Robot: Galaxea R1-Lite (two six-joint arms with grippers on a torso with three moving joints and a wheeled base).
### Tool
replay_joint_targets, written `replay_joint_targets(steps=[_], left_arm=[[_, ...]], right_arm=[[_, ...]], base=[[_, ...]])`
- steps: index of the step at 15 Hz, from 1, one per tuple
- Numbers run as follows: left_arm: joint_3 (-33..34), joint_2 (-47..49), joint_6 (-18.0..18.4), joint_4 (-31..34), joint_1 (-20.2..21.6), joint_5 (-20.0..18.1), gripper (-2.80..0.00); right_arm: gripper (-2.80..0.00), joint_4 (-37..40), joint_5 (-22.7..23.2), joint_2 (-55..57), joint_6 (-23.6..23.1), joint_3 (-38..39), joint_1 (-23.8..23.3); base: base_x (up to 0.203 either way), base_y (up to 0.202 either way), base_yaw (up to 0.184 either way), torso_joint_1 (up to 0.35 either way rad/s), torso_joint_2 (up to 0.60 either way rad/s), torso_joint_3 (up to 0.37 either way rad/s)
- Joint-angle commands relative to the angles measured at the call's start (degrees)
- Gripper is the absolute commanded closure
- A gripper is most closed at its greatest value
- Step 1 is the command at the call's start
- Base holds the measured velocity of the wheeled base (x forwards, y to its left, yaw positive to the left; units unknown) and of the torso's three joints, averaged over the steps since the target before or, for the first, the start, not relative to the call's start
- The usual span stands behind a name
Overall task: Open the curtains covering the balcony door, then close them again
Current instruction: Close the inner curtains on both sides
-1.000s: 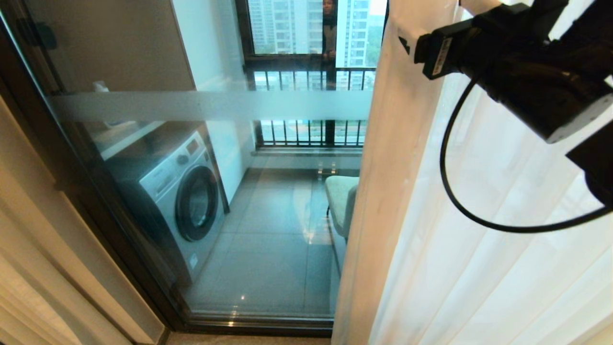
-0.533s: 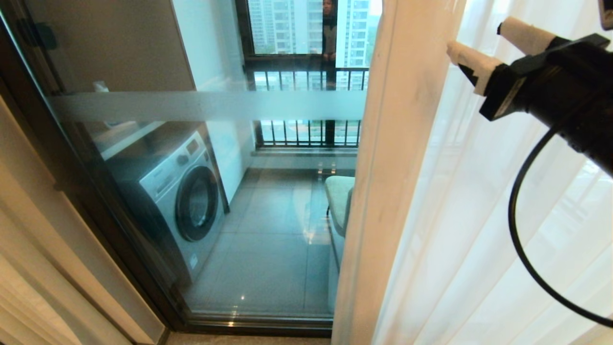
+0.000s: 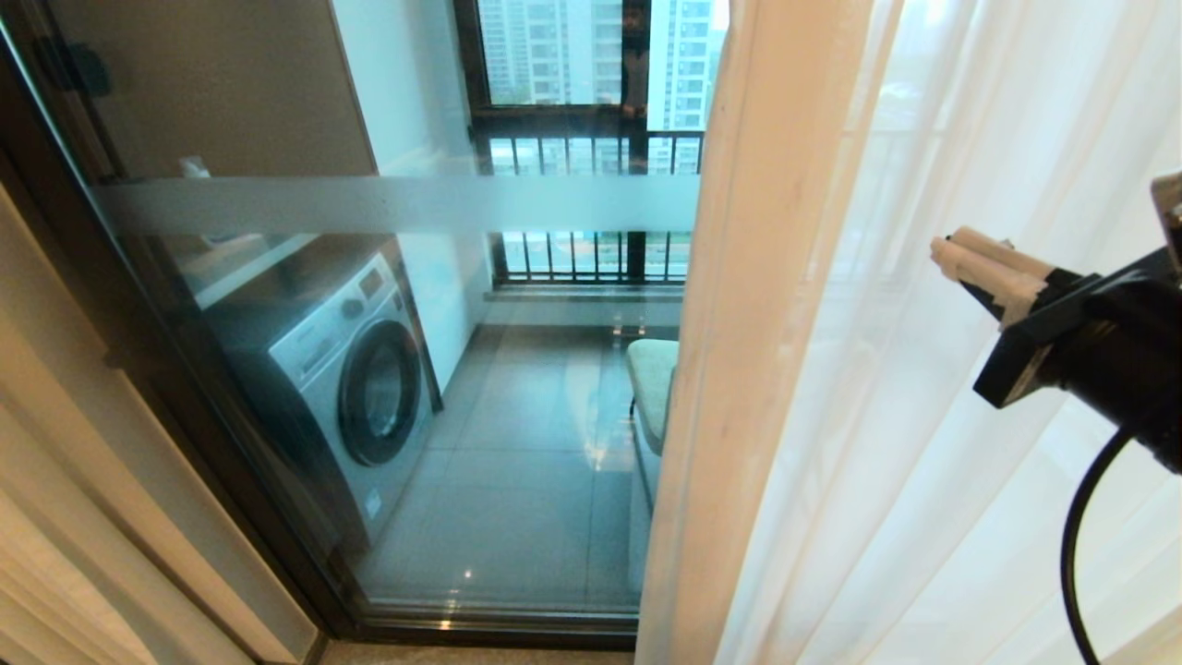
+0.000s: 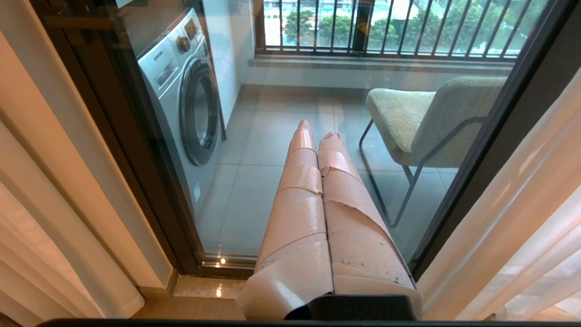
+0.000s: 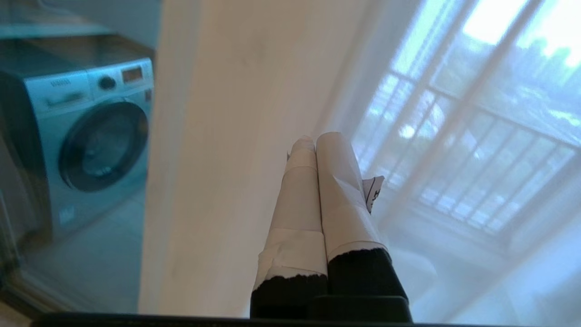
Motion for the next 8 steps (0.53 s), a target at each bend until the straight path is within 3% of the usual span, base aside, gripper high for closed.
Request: replay_joint_targets(steps=[1,8], left_arm=[[0.0,-0.02,-0.03,0.0,0.02,0.02,0.0],[0.0,-0.02,-0.03,0.0,0.02,0.02,0.0]], right_arm=[[0.0,-0.2,-0.1,-0.93,0.07,3.52,-4.09],[0.0,5.09,0.18,-12.34,2.44,19.97,-18.87]], base=[[0.0,0.0,0.0,0.0,0.0,0.0],[0.0,0.0,0.0,0.0,0.0,0.0]])
